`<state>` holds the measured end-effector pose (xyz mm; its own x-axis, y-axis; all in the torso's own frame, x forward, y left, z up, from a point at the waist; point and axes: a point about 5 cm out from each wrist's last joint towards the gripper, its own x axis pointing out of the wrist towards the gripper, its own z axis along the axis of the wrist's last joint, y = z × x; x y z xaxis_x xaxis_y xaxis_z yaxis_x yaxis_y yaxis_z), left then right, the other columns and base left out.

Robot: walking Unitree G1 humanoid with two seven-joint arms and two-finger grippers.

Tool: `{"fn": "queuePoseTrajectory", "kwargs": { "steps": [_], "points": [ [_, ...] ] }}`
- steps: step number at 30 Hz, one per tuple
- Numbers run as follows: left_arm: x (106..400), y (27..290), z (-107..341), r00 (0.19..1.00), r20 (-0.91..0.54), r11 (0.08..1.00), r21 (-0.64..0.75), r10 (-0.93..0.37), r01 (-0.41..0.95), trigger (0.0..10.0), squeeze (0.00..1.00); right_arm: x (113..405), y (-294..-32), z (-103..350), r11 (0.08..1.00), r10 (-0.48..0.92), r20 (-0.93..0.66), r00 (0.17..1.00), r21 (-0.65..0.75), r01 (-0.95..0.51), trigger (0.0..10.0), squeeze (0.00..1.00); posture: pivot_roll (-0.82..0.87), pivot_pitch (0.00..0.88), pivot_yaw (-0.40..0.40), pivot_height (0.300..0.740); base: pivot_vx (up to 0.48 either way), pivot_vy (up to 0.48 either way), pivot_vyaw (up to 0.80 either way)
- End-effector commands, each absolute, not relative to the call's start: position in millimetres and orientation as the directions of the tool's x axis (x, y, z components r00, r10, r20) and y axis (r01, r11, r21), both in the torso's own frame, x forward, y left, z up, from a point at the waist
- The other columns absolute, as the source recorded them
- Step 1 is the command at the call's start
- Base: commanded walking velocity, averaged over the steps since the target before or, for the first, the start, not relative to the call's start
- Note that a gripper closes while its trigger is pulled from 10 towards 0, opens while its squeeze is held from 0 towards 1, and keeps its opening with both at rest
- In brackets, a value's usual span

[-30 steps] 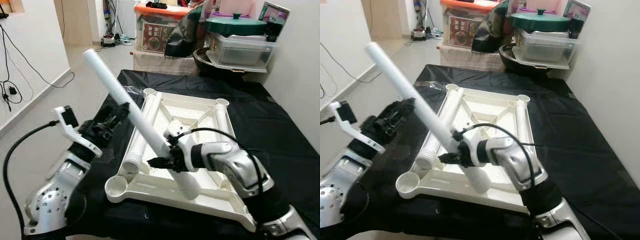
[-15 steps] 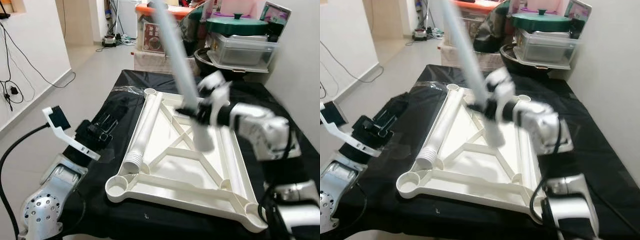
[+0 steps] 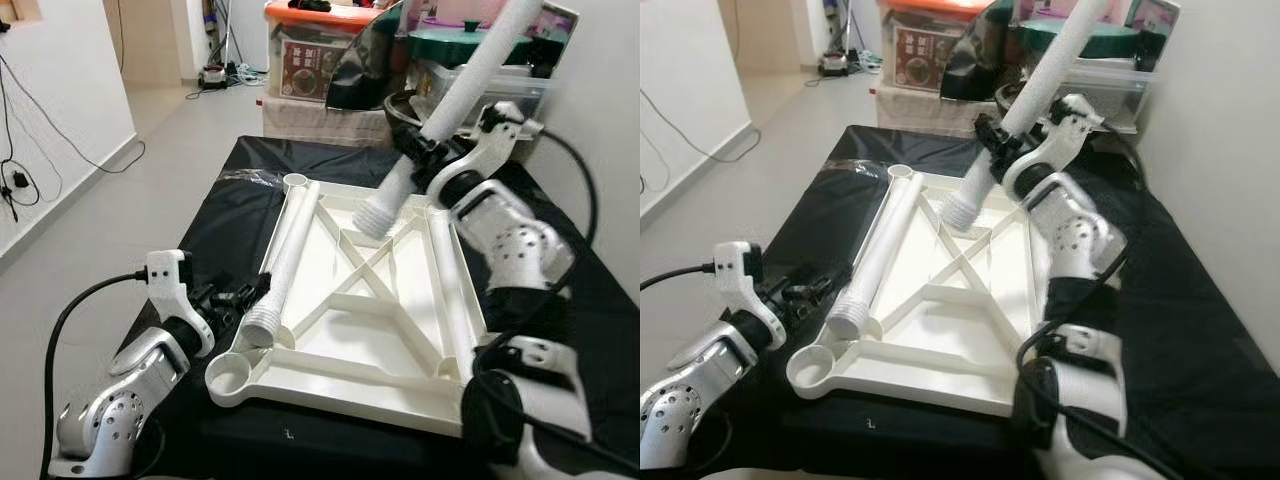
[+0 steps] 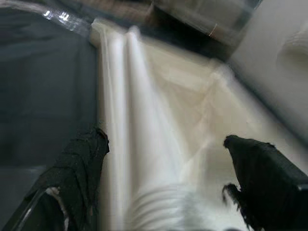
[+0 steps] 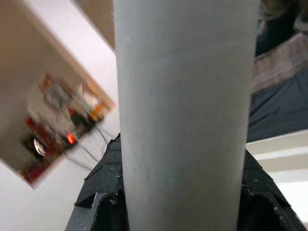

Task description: Building children table

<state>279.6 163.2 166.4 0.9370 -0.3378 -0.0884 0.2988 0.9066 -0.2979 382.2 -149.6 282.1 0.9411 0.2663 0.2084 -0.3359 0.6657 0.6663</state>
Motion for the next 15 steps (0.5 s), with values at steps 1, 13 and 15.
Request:
{"fn": "queuePoseTrajectory", "kwargs": {
  "steps": [1, 13, 15],
  "points": [
    [281, 164, 158, 0.936, -0.16, 0.934, -0.228, -0.314, 0.274, 10.0, 0.0, 382, -157, 279, 0.643, 0.196, 0.22, 0.956, 0.707, -0.294, 0.0, 0.0, 0.06, 0.0, -0.097, 0.74, 0.0, 0.0, 0.0],
    [273, 154, 156, 0.898, -0.15, 0.909, -0.12, -0.414, 0.399, 10.0, 0.0, 378, -148, 276, 0.613, 0.189, 0.248, 0.95, 0.726, -0.312, 0.0, 0.0, 0.07, 0.0, -0.087, 0.74, 0.0, 0.0, 0.0],
    [272, 151, 157, 0.886, -0.138, 0.894, -0.136, -0.443, 0.426, 10.0, 0.0, 376, -143, 276, 0.614, 0.203, 0.258, 0.945, 0.718, -0.328, 0.0, 0.0, 0.07, 0.0, -0.084, 0.74, 0.0, 0.0, 0.0]
  ]
}}
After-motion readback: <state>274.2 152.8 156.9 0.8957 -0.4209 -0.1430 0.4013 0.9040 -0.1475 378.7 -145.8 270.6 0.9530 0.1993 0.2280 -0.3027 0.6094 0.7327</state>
